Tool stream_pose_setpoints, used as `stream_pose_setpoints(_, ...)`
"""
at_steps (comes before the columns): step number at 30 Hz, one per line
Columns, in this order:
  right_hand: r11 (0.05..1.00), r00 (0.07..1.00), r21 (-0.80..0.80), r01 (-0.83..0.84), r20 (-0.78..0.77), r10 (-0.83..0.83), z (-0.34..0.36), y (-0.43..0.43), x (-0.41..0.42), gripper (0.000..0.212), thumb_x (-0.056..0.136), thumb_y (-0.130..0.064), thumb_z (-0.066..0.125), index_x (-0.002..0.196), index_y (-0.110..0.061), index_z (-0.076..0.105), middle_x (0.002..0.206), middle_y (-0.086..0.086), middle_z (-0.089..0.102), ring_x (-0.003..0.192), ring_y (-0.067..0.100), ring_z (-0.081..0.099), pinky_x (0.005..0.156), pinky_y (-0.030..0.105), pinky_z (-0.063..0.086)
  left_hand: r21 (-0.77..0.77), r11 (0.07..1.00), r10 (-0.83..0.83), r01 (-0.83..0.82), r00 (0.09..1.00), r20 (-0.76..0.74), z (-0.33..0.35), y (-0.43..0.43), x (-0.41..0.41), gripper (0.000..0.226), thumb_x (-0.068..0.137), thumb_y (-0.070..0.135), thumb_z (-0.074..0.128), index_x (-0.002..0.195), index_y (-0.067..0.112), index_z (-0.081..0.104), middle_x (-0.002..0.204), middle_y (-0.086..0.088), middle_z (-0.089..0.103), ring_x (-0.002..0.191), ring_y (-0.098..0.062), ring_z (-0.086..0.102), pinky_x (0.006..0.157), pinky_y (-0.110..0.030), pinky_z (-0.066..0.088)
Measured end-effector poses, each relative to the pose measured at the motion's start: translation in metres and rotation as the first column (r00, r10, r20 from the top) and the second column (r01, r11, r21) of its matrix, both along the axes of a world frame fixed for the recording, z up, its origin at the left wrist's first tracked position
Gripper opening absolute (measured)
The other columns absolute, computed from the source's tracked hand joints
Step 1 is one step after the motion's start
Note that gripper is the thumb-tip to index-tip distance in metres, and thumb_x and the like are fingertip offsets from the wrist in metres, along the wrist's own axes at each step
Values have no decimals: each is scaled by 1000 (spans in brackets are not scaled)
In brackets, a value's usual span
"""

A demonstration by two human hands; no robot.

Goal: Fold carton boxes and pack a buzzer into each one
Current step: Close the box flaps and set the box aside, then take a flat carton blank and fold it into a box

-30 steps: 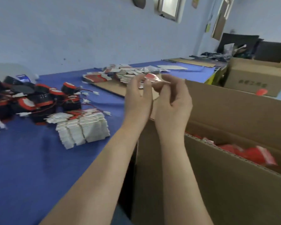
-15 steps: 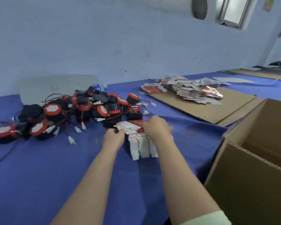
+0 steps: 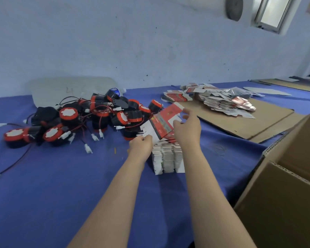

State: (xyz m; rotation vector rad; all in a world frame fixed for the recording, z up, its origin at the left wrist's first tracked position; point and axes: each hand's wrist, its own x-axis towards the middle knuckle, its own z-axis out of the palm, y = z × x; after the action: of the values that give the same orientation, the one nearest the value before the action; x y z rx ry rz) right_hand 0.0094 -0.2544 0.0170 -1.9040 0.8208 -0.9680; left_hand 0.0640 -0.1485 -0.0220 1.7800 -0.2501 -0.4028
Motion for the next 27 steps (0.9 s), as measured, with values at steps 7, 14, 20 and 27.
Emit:
stream_pose_setpoints(7,925,939,376,-54,334,-81,-3,10,-6,35,89,-5,55,124,-11,55,109,11,62,91,26,62,88,40,52,-397,916,114,-53,985,132,22,10,-8,16,97,21,49,86,31,53,83,13,55,76,-7,51,71,-27,41)
stream_pose_setpoints(14,970,965,222,102,213,-151,-7,20,-9,17,93,-10,50,107,-13,59,105,8,65,80,17,58,68,30,45,-267,962,-22,63,988,154,25,14,-4,40,94,13,48,134,19,48,131,-2,57,119,-24,54,102,-39,44)
stream_pose_setpoints(20,982,982,-26,188,-1,-188,-19,27,-10,16,95,-12,47,106,-9,58,117,7,55,112,27,49,84,32,39,-216,974,-49,66,995,82,25,3,-22,23,96,24,50,118,24,56,117,9,52,105,-10,43,81,-21,39)
stream_pose_setpoints(27,941,897,336,38,404,-181,-6,26,-16,7,97,-12,49,90,-13,50,75,1,59,60,12,63,62,25,46,-394,904,233,-165,964,131,29,16,-8,72,93,32,59,150,12,21,153,-5,28,138,-17,32,114,-39,30)
